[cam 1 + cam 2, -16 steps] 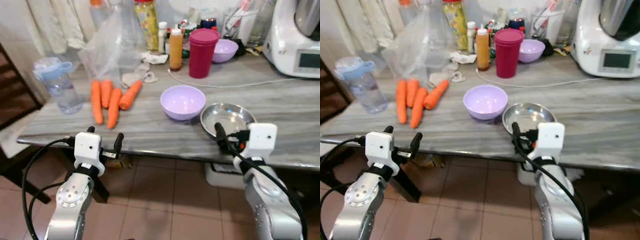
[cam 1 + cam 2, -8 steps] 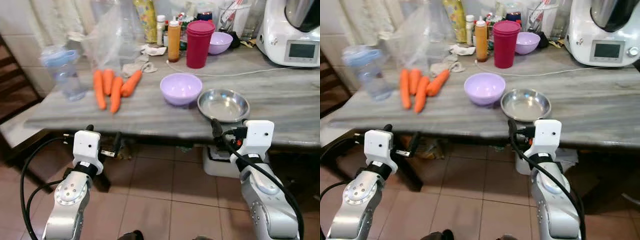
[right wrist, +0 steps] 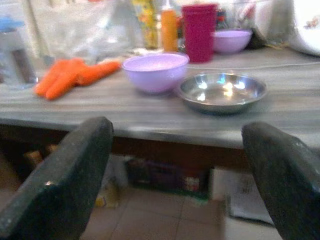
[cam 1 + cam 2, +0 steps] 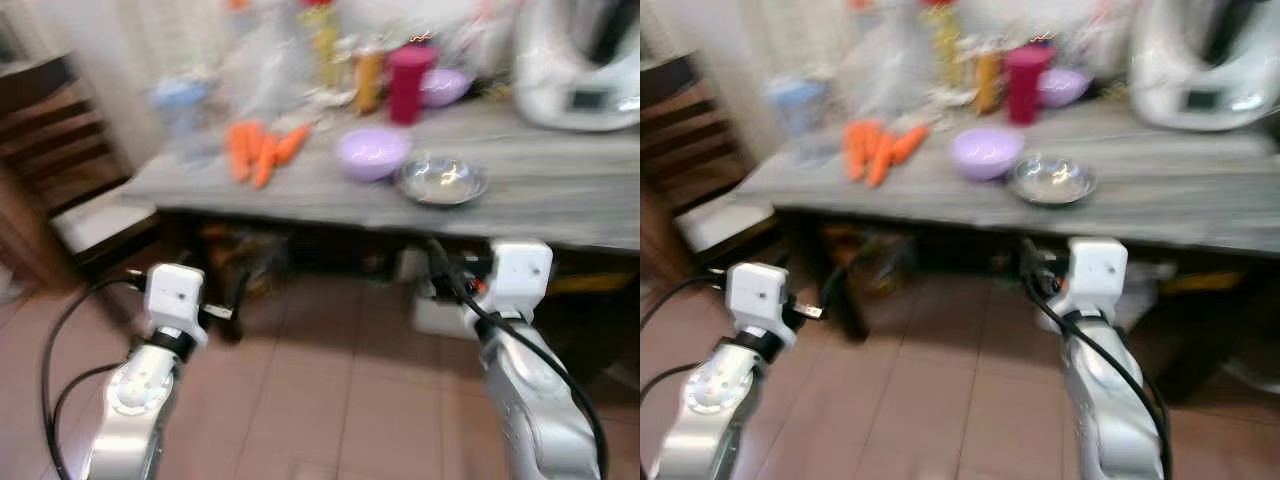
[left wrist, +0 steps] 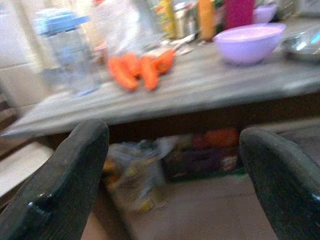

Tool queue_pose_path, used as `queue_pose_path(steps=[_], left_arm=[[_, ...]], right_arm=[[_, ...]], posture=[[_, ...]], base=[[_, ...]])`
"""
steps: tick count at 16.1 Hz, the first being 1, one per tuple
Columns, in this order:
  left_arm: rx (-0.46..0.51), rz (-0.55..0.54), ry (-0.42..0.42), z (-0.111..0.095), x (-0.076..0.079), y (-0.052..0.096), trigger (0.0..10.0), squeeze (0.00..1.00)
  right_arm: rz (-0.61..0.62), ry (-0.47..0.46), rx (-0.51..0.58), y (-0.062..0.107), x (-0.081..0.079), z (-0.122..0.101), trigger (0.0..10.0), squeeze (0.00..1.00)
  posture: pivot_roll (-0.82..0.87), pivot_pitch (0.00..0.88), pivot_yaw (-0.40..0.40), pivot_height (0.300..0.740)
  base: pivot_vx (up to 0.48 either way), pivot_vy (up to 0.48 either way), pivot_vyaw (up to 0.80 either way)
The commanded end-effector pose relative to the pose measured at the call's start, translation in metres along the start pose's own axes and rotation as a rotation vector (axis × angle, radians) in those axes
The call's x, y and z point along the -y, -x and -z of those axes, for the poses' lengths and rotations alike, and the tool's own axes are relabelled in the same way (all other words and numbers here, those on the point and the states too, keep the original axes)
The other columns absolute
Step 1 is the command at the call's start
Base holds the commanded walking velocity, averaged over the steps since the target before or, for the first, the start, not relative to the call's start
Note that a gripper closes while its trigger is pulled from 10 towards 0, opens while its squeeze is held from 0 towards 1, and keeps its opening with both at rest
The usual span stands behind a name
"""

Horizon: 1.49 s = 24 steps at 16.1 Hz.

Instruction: Setting the table

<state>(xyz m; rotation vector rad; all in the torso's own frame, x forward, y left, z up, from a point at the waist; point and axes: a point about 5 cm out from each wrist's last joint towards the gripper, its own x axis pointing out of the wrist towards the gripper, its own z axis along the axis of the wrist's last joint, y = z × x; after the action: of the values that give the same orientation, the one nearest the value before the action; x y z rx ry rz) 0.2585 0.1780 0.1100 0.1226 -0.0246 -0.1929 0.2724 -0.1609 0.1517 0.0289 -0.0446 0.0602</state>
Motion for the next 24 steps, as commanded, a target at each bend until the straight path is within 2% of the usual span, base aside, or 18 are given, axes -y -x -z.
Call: queue_pose_path(steps=[1,8,12,24], left_arm=[[0.017,0.025,-0.001,-0.0053,0.0045,-0.0037,10.0,0.00],[0.022,0.033,0.027,-0.0063,0.0072,-0.0059,10.0,0.00],[0.021,0.041,0.029,-0.0065,0.0077,-0.0075,10.0,0.00],[0.020,0.048,0.032,-0.0055,0.0103,-0.0069,10.0,0.00]], right_arm=[[0.025,0.002,-0.013,0.0027,0.0053,0.0031,10.0,0.00],[0.031,0.000,-0.011,0.0012,0.0076,0.0018,10.0,0.00],[0.032,-0.005,-0.016,0.0016,0.0080,0.0028,10.0,0.00],[0.021,-0.007,-0.028,0.0031,0.0089,0.0047,10.0,0.00]], posture=[[-0.20,0.049,0.067,0.740],[-0.20,0.052,0.065,0.740],[-0.21,0.054,0.066,0.740],[-0.21,0.060,0.061,0.740]], base=[[0.000,0.000,0.00],[0.000,-0.392,0.00],[0.000,-0.480,-0.53],[0.000,-0.480,0.00]])
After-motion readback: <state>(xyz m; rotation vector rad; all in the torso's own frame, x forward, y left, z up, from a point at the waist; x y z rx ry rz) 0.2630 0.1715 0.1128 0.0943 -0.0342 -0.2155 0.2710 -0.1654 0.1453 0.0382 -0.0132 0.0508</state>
